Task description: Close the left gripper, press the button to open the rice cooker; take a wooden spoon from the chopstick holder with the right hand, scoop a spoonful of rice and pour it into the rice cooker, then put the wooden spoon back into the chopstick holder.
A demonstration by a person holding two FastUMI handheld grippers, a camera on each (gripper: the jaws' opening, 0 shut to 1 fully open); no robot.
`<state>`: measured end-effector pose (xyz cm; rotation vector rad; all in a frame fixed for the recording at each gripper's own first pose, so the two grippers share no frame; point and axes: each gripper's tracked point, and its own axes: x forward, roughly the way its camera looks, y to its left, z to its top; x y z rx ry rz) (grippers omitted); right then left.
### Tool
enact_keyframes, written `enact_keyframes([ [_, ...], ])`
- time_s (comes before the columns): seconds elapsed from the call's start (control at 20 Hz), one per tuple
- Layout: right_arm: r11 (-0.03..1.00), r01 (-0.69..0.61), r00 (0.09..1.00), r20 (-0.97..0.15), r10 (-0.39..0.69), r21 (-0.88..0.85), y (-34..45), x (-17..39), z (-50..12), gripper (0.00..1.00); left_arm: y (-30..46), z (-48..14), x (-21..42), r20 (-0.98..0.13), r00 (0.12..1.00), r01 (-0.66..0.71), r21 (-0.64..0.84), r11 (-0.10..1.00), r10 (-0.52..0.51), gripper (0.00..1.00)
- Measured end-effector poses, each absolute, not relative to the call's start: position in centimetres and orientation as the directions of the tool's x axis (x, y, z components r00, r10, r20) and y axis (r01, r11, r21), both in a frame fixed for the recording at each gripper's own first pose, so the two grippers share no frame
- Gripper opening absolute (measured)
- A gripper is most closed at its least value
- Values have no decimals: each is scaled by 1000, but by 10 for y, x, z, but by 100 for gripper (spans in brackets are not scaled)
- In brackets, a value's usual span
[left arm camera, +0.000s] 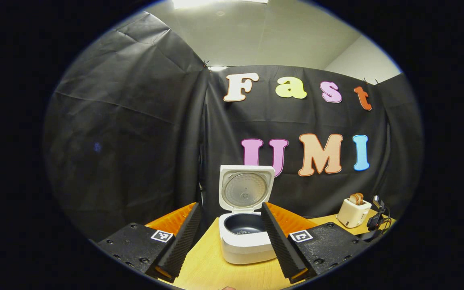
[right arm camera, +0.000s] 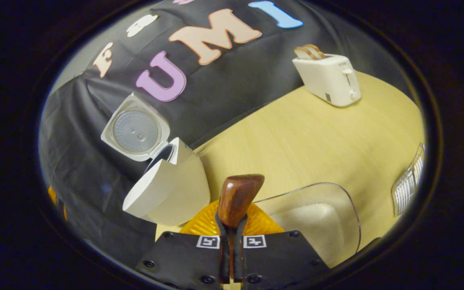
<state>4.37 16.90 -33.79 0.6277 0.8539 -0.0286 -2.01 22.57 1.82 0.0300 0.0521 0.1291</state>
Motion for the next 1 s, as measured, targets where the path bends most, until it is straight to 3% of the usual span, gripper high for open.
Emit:
enact_keyframes([
  [0.2,710,392,668,-712,218,585,144,43,-333,7,224,23,-21,-40,991,-123,38,992,125,89],
  [0.5,579,448,729,-653,204,681,112,64,-287,6,217,24,-19,-34,994,-100,16,995,101,89],
  [1.0,598,290,822,-514,243,747,148,125,-201,7,225,25,-23,-22,994,-108,-27,994,107,89],
])
